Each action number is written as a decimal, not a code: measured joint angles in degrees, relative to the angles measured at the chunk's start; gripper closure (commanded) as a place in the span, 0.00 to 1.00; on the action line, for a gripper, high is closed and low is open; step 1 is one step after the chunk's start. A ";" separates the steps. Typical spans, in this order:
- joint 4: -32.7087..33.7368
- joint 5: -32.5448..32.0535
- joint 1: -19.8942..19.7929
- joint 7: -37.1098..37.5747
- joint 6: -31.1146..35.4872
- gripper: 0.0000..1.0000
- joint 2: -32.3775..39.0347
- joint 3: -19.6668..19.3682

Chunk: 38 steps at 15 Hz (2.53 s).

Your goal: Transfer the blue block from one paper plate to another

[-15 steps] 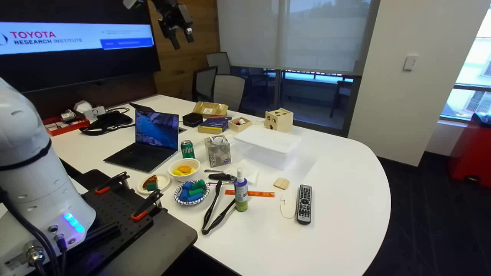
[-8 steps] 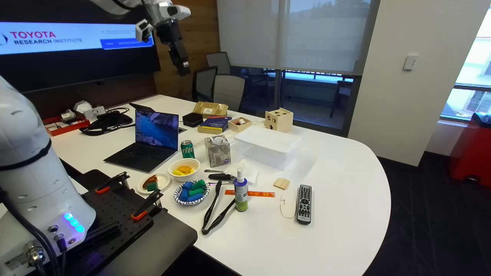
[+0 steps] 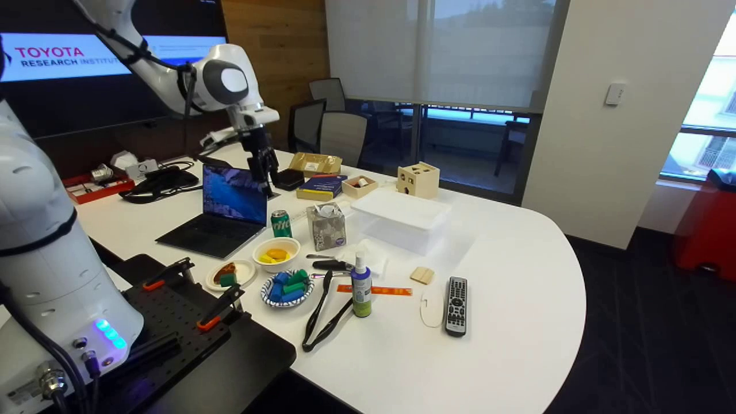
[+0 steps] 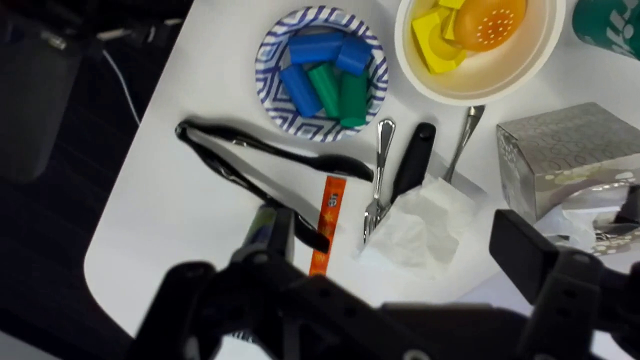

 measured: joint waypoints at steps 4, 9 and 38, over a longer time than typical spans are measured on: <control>-1.95 -5.43 1.21 17.51 11.19 0.00 9.75 -3.64; -1.61 -7.92 8.03 33.79 18.70 0.00 18.19 -12.40; 7.05 -13.59 19.15 48.40 40.68 0.89 47.29 -23.81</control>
